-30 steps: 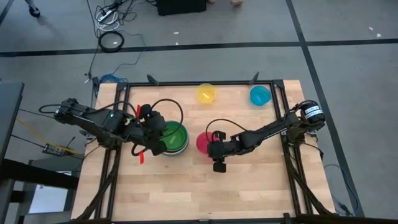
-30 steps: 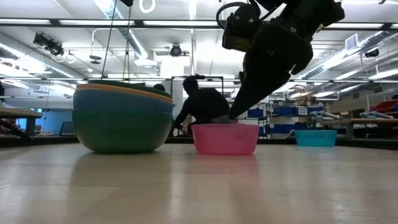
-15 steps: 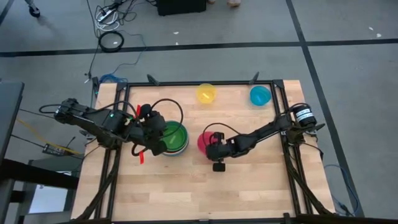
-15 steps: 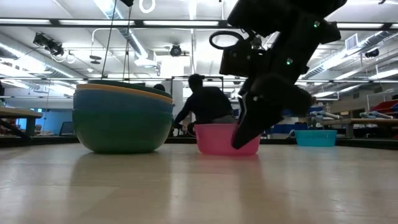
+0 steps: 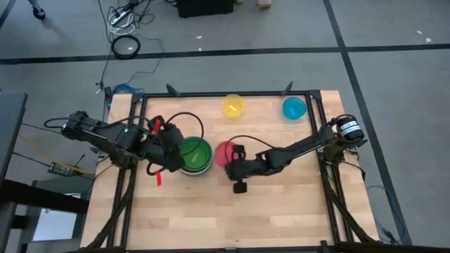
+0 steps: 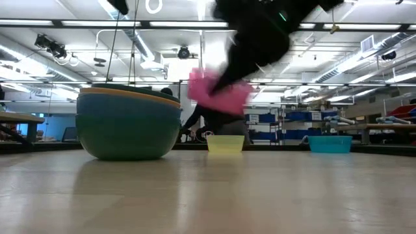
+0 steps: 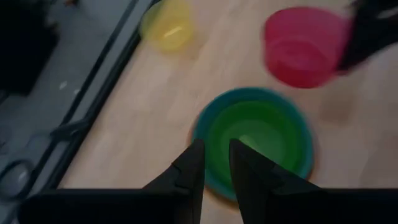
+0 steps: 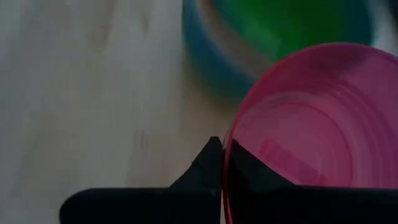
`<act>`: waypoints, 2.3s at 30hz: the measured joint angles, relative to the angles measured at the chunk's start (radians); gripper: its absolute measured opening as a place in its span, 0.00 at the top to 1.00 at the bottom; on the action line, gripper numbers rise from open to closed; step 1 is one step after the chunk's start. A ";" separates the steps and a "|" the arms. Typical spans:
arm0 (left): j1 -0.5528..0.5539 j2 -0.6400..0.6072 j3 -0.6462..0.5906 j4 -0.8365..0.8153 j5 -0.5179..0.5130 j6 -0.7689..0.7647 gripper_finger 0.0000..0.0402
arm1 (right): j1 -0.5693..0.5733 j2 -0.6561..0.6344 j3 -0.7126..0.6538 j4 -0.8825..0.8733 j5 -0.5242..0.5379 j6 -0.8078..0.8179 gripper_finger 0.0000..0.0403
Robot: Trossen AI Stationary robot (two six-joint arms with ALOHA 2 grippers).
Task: Nest bowls inside each other
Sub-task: Stack the pink bowl on top of the green bowl
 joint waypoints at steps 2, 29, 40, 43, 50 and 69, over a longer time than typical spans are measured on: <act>0.000 0.000 0.000 -0.058 -0.018 -0.046 0.80 | -0.002 0.015 0.058 0.054 -0.001 -0.054 1.00; -0.004 0.000 0.023 -0.110 -0.094 -0.092 0.80 | -0.138 0.169 0.233 0.259 -0.220 -0.044 0.93; -0.004 0.000 0.023 -0.108 -0.095 -0.095 0.80 | -0.140 0.169 0.233 0.264 -0.235 -0.016 0.75; -0.004 0.000 0.023 -0.108 -0.095 -0.095 0.80 | -0.141 0.169 0.233 0.254 -0.233 -0.022 0.75; -0.010 0.000 0.023 -0.110 -0.083 -0.099 0.80 | -0.167 0.148 0.233 0.028 0.187 -0.180 0.75; -0.014 0.000 0.023 -0.110 -0.088 -0.099 0.80 | -0.173 0.152 0.229 0.126 -0.258 0.114 0.77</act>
